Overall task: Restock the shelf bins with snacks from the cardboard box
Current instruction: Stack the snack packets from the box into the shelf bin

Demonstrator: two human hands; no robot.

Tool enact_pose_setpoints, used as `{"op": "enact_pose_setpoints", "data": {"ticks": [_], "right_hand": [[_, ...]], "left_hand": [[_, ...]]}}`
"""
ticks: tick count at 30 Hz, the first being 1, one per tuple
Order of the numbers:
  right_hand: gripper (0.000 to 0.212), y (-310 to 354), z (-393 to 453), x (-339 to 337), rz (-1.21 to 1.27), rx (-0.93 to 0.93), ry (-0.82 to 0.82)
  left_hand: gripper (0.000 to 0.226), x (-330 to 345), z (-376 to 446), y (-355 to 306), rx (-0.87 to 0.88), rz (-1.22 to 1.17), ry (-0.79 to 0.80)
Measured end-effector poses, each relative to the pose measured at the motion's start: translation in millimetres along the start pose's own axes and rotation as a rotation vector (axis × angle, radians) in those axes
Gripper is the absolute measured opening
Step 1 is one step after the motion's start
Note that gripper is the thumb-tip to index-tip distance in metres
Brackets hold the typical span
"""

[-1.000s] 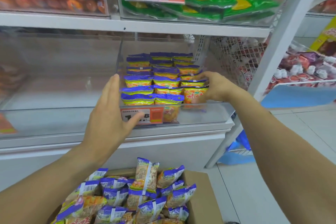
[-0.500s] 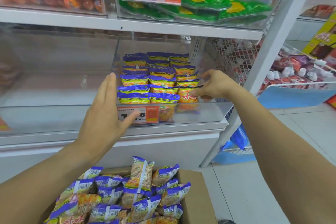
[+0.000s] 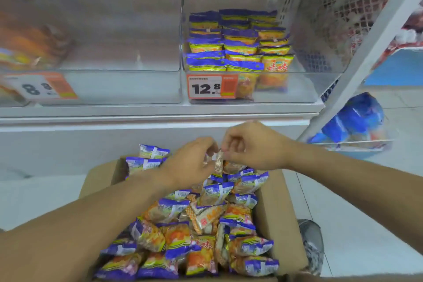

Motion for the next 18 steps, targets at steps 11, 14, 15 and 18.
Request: {"op": "enact_pose_setpoints", "data": {"ticks": [11,14,15,18], "right_hand": [[0.041,-86,3,108,-0.510,0.223,0.211],[0.027,-88,1,120,-0.581,0.215,0.253],[0.027,-88,1,121,-0.584,0.211,0.256],[0.026,-85,-5,128,-0.588,0.172,0.309]], "left_hand": [[0.055,92,-76,43,-0.258,-0.208,0.200],[0.054,97,-68,37,-0.249,-0.169,0.246],[0.046,100,-63,36,-0.225,-0.149,0.248],[0.028,101,-57,33,-0.204,-0.144,0.236]]}}
Point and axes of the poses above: each hand's wrist, its own z-axis towards the middle knuckle, its own x-axis out of the palm, y = z × x, the point moved 10 cm from there along z, towards the middle knuckle, and after that the axes turned 15 degrees about x, right-handed, at the moved point
